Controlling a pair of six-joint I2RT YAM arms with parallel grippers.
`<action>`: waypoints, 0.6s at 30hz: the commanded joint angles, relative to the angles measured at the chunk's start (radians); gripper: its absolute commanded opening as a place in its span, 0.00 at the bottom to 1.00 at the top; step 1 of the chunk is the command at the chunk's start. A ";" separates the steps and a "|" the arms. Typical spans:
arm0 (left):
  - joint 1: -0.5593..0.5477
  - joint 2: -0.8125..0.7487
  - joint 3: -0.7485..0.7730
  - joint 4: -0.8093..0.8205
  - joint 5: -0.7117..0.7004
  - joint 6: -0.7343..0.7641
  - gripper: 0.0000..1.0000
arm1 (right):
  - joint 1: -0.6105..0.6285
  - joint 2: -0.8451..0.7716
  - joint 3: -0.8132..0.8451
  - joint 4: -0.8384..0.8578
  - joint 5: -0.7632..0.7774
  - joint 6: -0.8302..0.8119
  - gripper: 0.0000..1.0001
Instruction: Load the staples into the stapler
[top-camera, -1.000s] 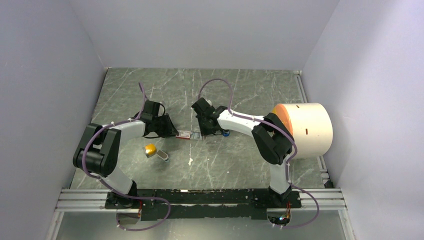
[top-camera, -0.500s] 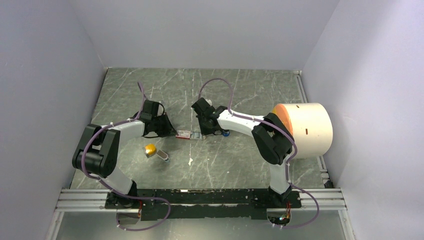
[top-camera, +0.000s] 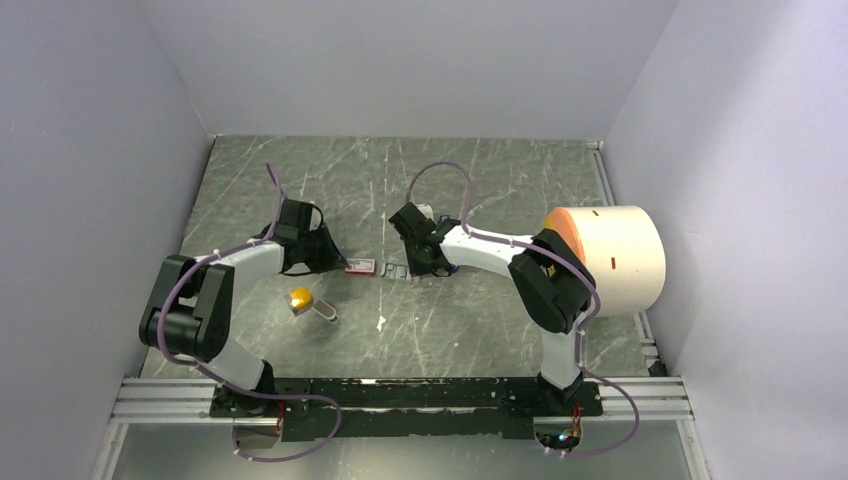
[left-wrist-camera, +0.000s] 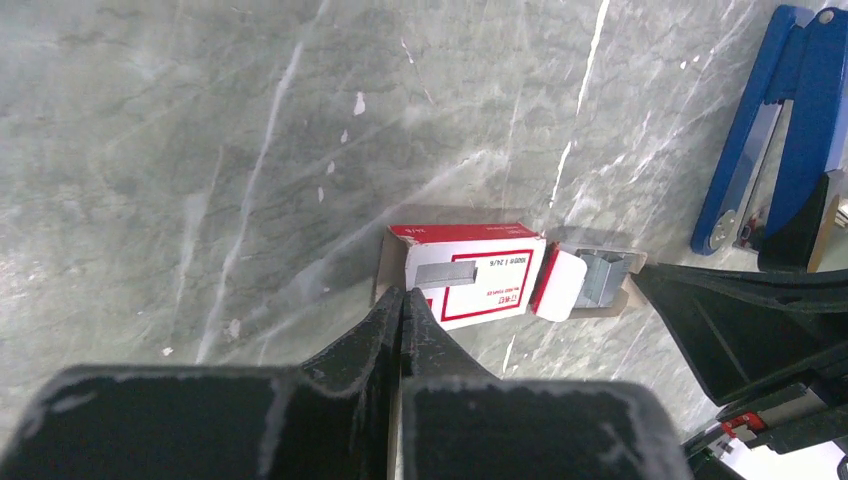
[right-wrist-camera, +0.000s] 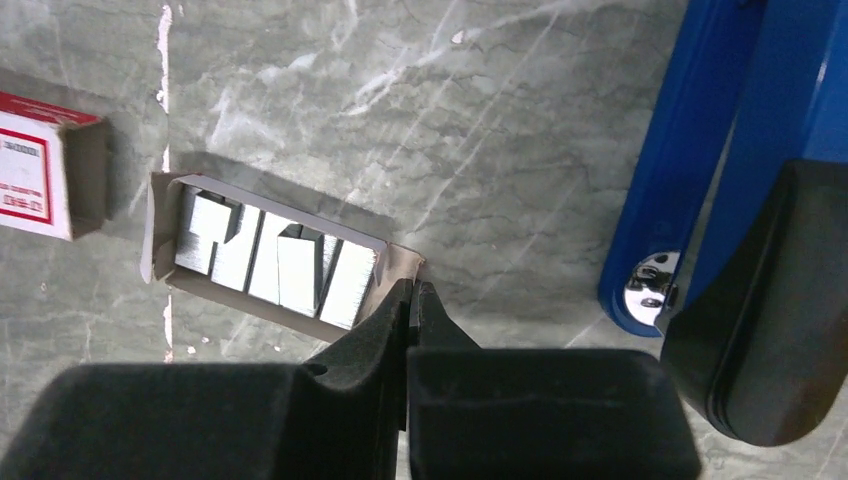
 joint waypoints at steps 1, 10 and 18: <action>0.010 -0.055 0.000 -0.039 -0.086 0.001 0.05 | -0.007 -0.054 -0.036 0.022 0.039 0.033 0.03; 0.010 -0.142 0.009 -0.099 -0.160 -0.010 0.49 | -0.009 -0.119 -0.044 0.025 0.014 0.048 0.38; 0.010 -0.277 0.016 -0.190 -0.151 -0.003 0.84 | 0.015 -0.142 -0.058 0.026 -0.006 0.002 0.58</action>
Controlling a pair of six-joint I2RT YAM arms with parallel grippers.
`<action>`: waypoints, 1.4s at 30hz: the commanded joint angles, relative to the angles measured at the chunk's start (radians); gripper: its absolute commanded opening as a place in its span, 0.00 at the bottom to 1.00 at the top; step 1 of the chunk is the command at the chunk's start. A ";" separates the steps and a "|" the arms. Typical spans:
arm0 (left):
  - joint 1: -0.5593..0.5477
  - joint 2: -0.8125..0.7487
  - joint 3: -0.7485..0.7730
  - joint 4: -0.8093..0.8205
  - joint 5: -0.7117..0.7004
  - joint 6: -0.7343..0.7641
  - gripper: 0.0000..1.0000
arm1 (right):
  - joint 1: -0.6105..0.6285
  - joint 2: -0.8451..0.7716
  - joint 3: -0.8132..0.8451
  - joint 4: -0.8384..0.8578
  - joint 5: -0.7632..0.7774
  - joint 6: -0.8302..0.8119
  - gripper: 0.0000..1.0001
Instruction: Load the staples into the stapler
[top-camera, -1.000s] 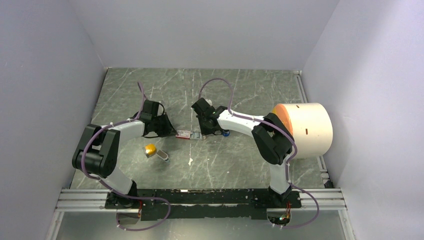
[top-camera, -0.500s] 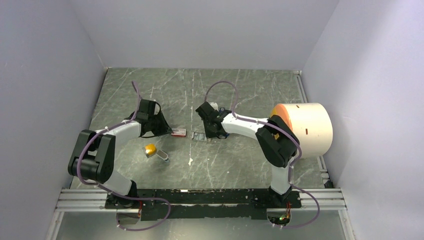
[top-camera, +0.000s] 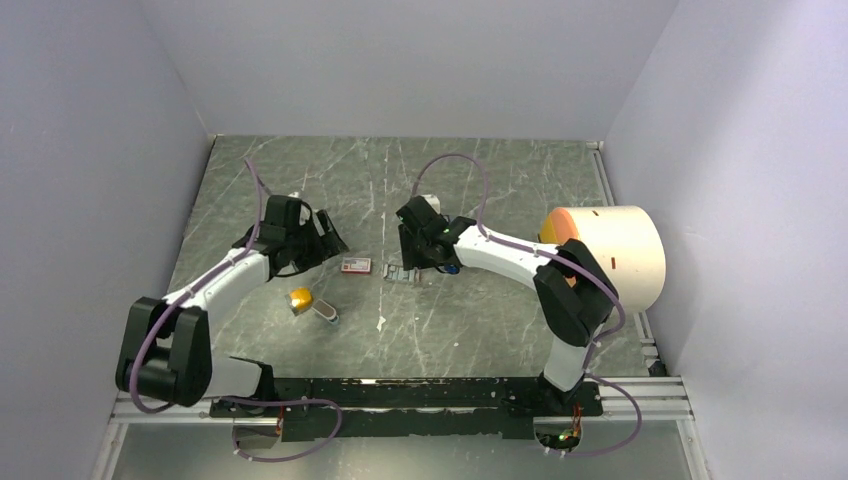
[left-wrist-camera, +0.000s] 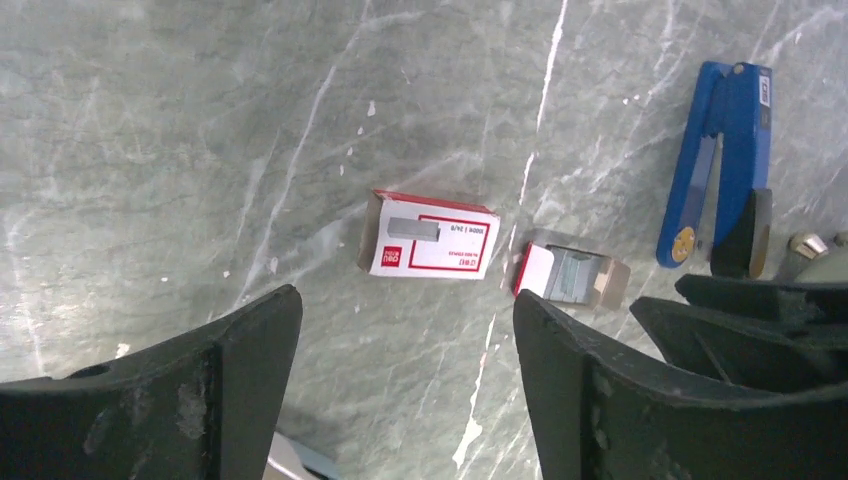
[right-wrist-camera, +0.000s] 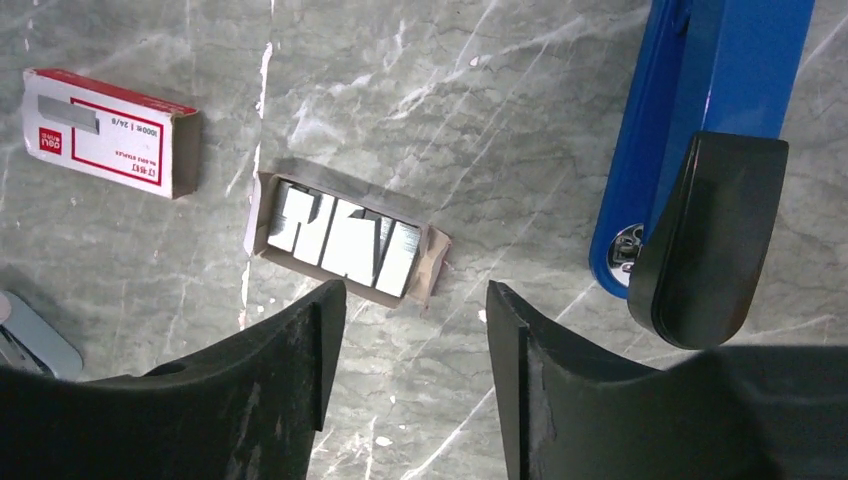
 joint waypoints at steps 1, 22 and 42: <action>0.008 -0.086 0.012 -0.075 -0.012 0.010 0.86 | 0.027 -0.003 -0.013 -0.003 0.007 -0.025 0.61; 0.008 -0.368 -0.064 -0.238 0.009 0.049 0.83 | 0.121 0.173 0.064 -0.110 0.105 0.139 0.73; 0.005 -0.295 -0.016 -0.186 0.032 0.077 0.82 | 0.073 0.286 0.191 -0.067 0.097 0.217 0.46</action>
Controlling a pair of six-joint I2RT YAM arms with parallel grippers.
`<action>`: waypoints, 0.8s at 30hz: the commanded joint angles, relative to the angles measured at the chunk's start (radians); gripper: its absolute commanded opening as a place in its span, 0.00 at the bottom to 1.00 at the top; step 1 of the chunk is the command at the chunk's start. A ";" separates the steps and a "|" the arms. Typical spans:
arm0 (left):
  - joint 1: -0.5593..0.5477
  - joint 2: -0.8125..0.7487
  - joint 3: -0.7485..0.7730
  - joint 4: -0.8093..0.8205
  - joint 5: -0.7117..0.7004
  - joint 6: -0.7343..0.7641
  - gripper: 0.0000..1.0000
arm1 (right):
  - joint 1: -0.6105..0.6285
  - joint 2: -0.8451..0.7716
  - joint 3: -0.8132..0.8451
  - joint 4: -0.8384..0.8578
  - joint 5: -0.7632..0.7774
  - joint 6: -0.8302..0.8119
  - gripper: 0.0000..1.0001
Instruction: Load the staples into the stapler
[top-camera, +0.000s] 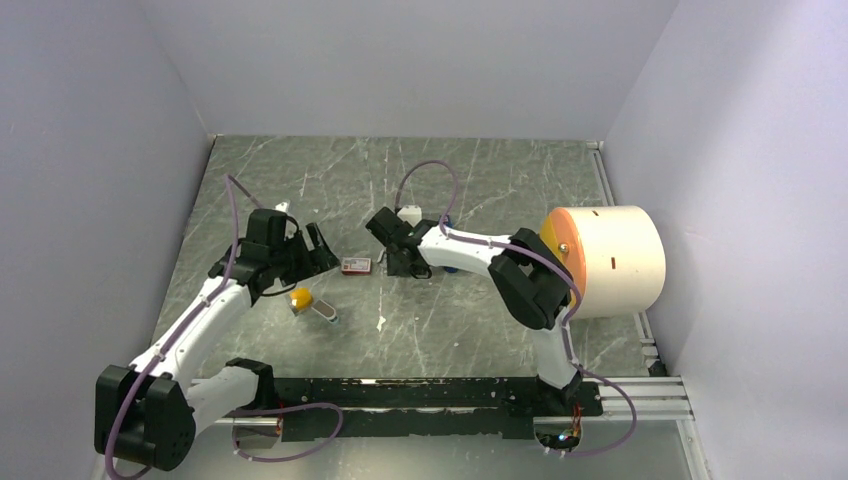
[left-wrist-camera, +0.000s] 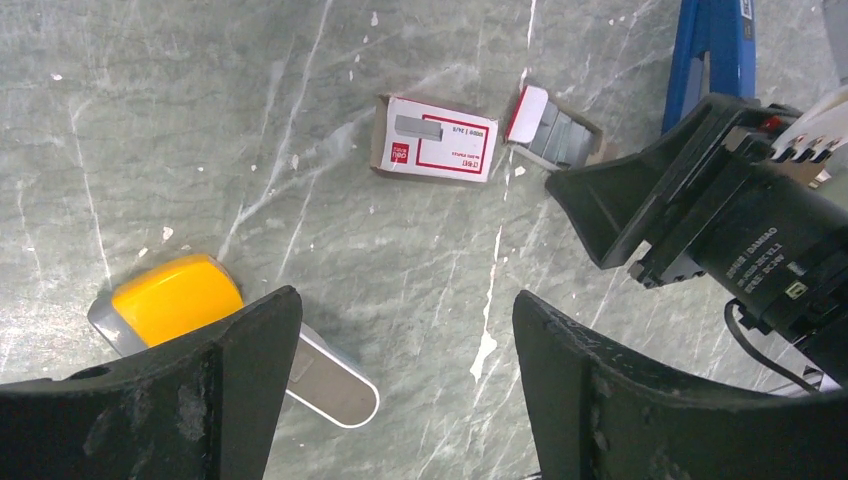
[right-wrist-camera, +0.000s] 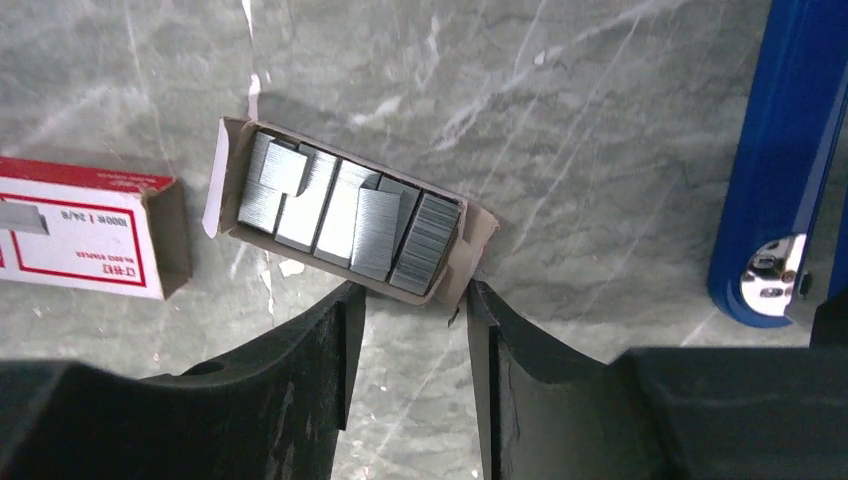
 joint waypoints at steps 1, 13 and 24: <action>0.003 0.024 0.046 0.028 0.025 0.027 0.82 | -0.016 0.039 0.011 0.031 -0.024 0.010 0.48; -0.022 0.105 0.094 0.200 0.131 -0.004 0.81 | -0.120 -0.370 -0.154 0.078 -0.077 -0.161 0.58; -0.168 0.179 0.158 0.262 0.018 -0.081 0.84 | -0.247 -0.457 -0.275 0.062 -0.086 -0.276 0.78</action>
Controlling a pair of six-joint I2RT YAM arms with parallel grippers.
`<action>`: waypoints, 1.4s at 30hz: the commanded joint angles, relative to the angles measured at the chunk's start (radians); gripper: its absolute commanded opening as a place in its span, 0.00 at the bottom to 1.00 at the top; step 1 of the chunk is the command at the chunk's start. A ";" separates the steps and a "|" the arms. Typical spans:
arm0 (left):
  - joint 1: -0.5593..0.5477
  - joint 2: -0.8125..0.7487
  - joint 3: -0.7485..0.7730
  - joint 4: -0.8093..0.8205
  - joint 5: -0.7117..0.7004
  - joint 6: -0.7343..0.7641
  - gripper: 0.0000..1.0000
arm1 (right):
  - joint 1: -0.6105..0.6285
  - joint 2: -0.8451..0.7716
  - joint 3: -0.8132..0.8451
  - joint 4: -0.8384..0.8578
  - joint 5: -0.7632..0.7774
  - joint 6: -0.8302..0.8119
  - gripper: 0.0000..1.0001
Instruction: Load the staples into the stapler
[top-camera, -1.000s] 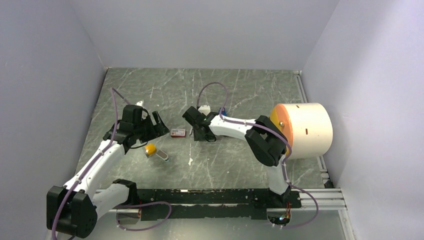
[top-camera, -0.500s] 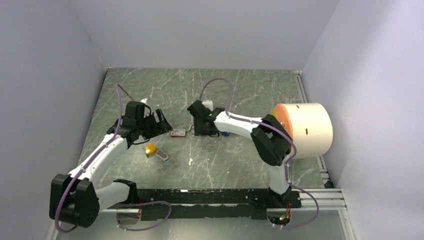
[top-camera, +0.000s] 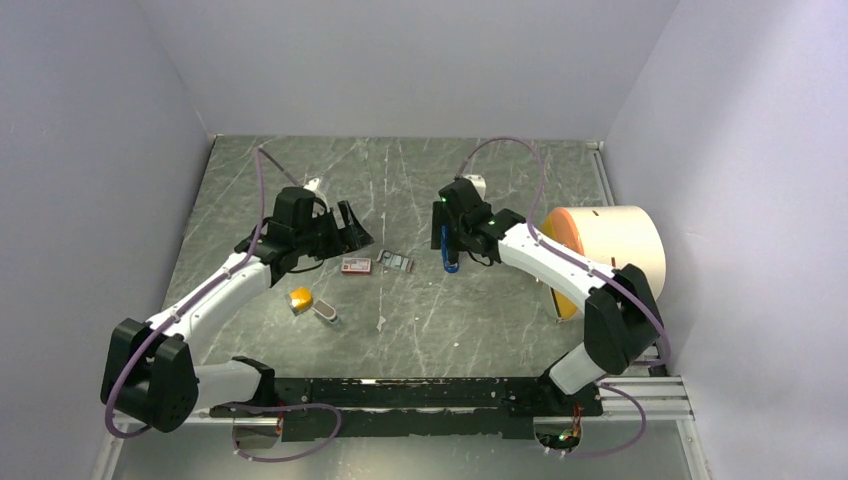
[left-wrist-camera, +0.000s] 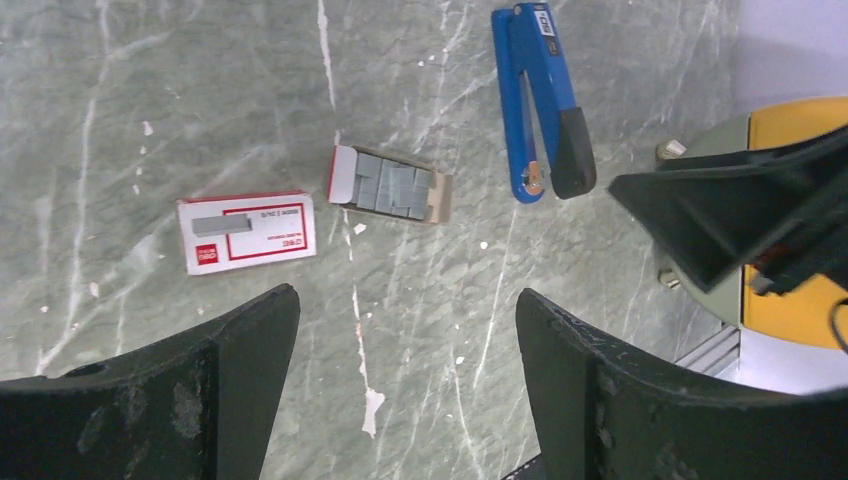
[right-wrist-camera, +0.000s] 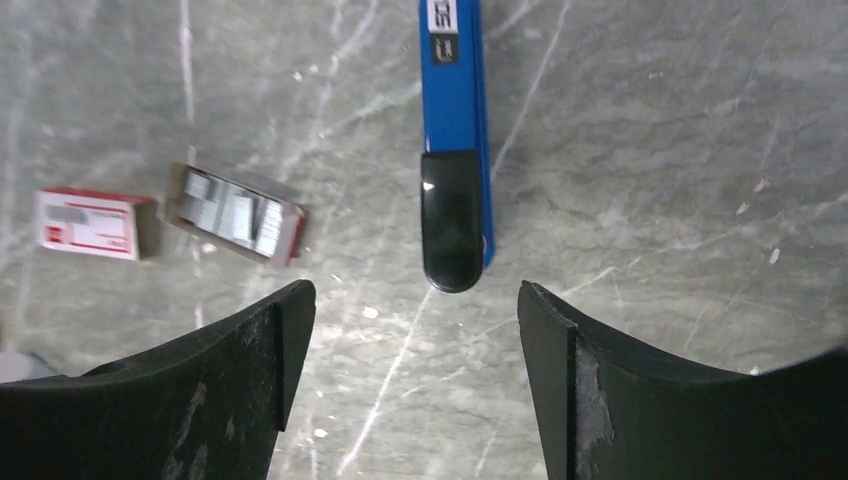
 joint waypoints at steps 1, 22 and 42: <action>-0.034 -0.007 0.024 0.066 -0.047 -0.041 0.85 | -0.024 0.053 -0.008 -0.001 -0.063 -0.084 0.77; -0.160 0.066 0.038 0.124 -0.048 0.039 0.97 | -0.040 0.264 0.101 -0.071 -0.013 -0.051 0.40; -0.223 0.071 -0.023 0.189 -0.016 0.023 0.97 | -0.040 0.233 0.093 -0.089 -0.015 -0.032 0.24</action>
